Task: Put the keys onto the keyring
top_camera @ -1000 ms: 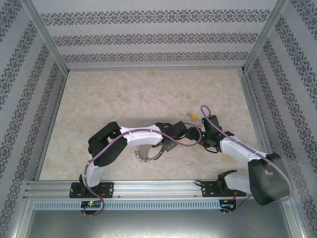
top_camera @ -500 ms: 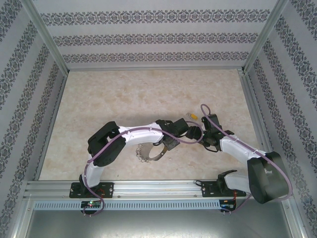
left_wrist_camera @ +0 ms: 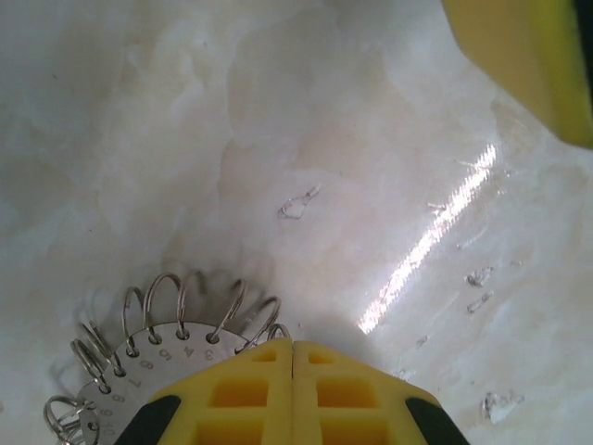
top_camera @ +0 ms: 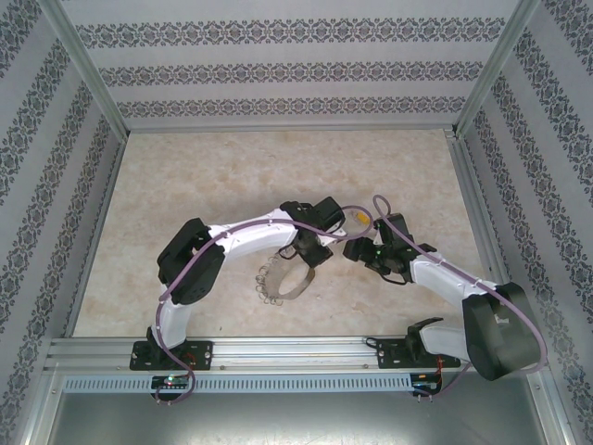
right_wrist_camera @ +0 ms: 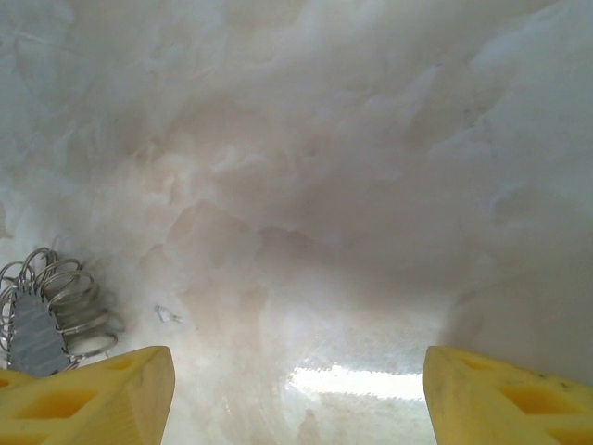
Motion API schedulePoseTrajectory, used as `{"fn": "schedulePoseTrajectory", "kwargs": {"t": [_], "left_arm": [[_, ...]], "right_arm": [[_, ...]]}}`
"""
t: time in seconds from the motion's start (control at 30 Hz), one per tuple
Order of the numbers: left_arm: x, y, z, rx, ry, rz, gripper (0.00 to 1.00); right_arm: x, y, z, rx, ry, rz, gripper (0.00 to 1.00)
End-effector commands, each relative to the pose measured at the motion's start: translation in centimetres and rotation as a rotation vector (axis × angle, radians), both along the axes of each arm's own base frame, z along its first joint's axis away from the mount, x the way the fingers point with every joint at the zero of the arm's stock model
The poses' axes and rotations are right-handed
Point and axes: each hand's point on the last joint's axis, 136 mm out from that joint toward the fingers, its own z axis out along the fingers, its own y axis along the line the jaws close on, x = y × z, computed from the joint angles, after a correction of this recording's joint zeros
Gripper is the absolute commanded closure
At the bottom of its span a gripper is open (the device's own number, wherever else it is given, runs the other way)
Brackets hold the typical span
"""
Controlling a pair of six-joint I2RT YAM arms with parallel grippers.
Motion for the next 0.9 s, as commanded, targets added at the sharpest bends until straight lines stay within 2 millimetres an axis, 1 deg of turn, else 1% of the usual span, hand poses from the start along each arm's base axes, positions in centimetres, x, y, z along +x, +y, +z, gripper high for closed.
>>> {"fn": "schedulePoseTrajectory", "kwargs": {"t": [0.0,0.13,0.27,0.37,0.5,0.63,0.73,0.87], "left_arm": [[-0.9,0.4,0.9,-0.017,0.072,-0.060,1.00],[-0.7,0.6,0.9,-0.042,0.073,-0.077,1.00],[-0.3,0.9,1.7,-0.091,0.072,-0.086,1.00],[0.3,1.1,2.4,-0.119,0.057,-0.090,1.00],[0.5,1.4,3.0,-0.134,0.052,-0.106,1.00],[0.3,1.3,3.6,-0.158,0.055,-0.145,1.00],[0.2,1.4,3.4,-0.148,0.058,-0.174,1.00],[0.1,1.7,2.5,-0.104,0.100,-0.197,1.00]], "right_arm": [[0.1,1.4,0.5,0.022,-0.045,0.079,0.29],[0.1,3.7,2.4,0.077,-0.149,0.216,0.31],[0.0,4.9,4.1,0.113,-0.240,0.322,0.34],[-0.2,5.8,4.7,0.139,-0.276,0.386,0.36],[-0.3,6.4,4.8,0.157,-0.316,0.422,0.40],[-0.1,6.7,5.1,0.181,-0.361,0.418,0.44],[0.3,6.5,4.5,0.171,-0.355,0.392,0.46],[0.4,6.0,3.3,0.154,-0.314,0.352,0.46]]}}
